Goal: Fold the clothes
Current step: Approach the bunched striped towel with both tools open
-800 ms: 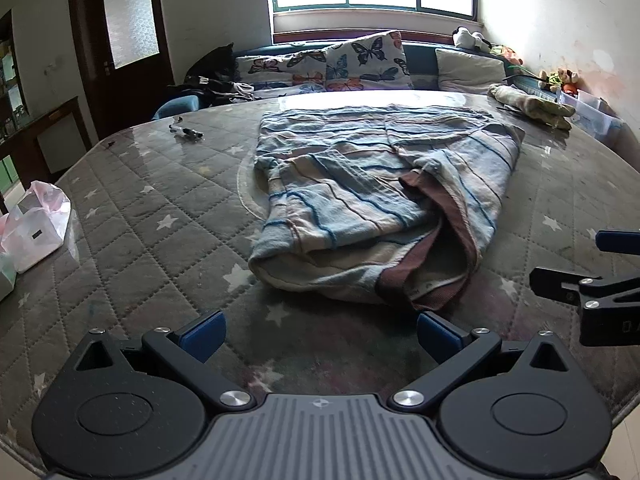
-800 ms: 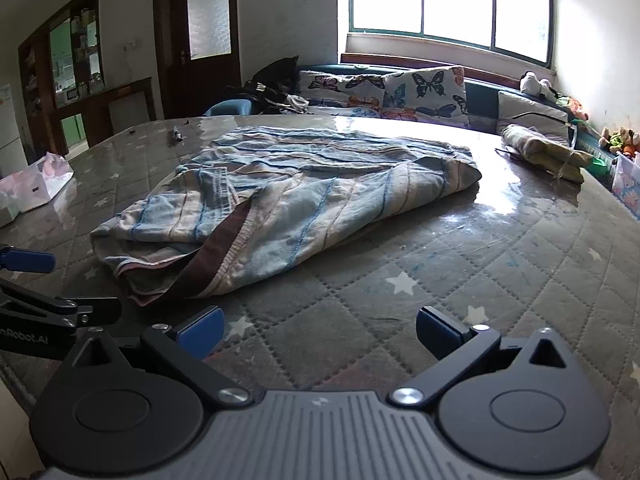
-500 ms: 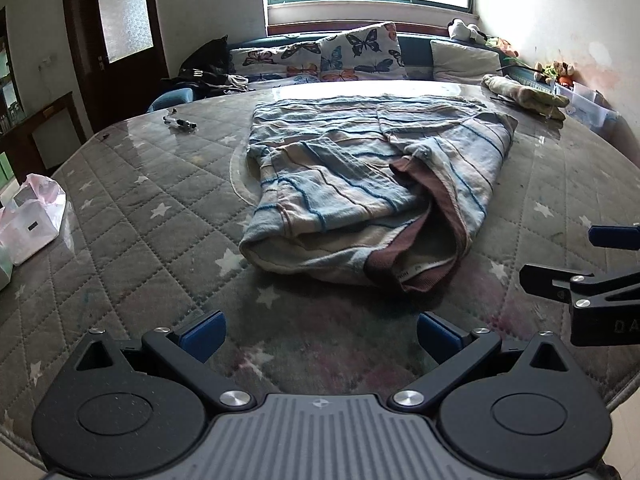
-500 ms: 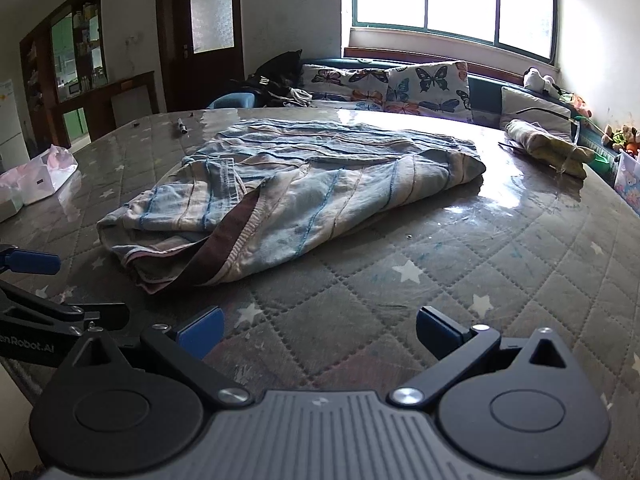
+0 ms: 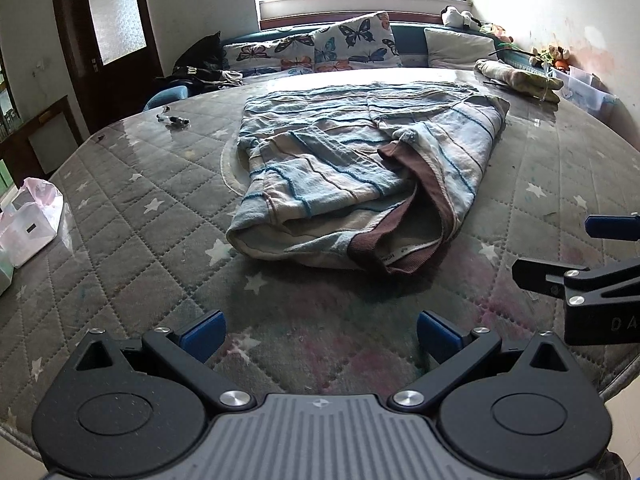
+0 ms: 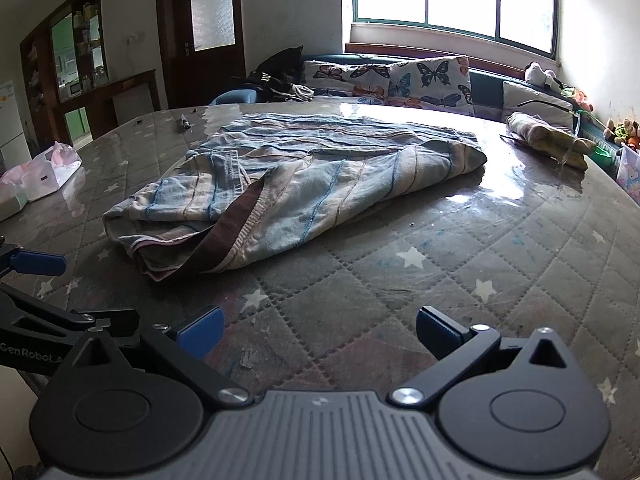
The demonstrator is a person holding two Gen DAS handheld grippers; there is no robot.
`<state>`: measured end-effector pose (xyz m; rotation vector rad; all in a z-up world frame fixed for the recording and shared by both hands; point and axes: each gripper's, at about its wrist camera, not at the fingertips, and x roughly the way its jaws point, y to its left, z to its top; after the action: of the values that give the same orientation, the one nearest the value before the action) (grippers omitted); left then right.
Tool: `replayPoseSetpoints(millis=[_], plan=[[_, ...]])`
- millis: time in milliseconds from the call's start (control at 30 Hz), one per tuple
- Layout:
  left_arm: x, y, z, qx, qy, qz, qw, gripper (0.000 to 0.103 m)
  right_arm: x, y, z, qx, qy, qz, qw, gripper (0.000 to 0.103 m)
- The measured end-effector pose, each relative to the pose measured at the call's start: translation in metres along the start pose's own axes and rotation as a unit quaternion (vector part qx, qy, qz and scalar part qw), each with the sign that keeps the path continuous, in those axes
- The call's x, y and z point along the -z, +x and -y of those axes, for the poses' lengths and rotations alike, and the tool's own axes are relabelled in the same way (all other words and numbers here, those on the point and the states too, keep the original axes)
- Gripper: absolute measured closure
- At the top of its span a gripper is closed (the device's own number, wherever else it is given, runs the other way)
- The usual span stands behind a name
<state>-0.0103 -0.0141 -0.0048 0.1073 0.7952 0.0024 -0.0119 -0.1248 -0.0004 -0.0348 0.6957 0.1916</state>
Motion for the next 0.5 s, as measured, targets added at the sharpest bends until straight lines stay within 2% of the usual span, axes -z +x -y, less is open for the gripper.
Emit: replayPoseSetpoints(millis=[500], plan=[[-0.0011,0.0002,0.0028,-0.002,0.006,-0.003,1.0,0.0,0.0004,0.0023,-0.0024,-0.003,0.0,-0.006,1.0,0.0]])
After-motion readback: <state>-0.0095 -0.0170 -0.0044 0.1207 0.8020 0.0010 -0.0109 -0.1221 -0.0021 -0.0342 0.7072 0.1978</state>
